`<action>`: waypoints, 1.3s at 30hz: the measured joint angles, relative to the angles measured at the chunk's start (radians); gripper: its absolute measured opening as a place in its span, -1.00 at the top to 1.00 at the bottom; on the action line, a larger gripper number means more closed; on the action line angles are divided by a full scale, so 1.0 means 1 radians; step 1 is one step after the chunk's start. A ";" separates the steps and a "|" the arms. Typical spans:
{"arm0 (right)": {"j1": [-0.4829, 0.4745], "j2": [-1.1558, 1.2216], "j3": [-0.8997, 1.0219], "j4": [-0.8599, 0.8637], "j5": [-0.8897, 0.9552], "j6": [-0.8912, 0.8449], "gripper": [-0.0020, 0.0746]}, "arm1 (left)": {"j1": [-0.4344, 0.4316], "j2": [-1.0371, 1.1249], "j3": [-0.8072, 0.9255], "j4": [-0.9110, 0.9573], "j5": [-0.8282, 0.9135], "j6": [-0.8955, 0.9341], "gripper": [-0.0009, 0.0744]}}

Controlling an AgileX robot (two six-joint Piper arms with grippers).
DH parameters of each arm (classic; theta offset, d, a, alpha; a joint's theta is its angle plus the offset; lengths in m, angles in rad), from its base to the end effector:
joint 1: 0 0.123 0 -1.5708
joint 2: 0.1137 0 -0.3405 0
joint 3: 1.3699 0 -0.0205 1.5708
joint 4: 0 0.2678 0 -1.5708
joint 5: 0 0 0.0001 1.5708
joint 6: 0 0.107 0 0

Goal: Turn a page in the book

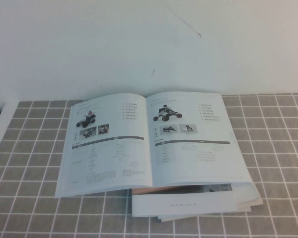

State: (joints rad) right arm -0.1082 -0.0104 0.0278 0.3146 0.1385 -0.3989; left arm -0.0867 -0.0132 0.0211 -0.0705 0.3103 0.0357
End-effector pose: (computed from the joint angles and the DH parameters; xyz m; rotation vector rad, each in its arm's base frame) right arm 0.0340 0.0009 0.1905 -0.0156 1.6339 -0.1150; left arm 0.0304 -0.0050 0.1743 0.0651 1.8010 -0.1037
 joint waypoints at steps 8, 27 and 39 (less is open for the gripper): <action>-0.004 0.000 0.000 -0.187 0.131 0.063 0.95 | 0.000 0.000 -0.002 0.000 0.002 0.000 0.99; -0.004 0.000 -0.006 -0.205 0.209 0.182 0.95 | 0.000 0.000 -0.002 0.000 0.008 0.000 0.99; -0.004 0.000 -0.006 -0.213 0.211 0.217 0.95 | 0.000 0.000 -0.002 0.000 0.008 0.000 0.99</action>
State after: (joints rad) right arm -0.1119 -0.0104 0.0222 0.1020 0.3494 -0.1822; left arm -0.0867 -0.0132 0.0193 -0.0705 0.3183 0.0357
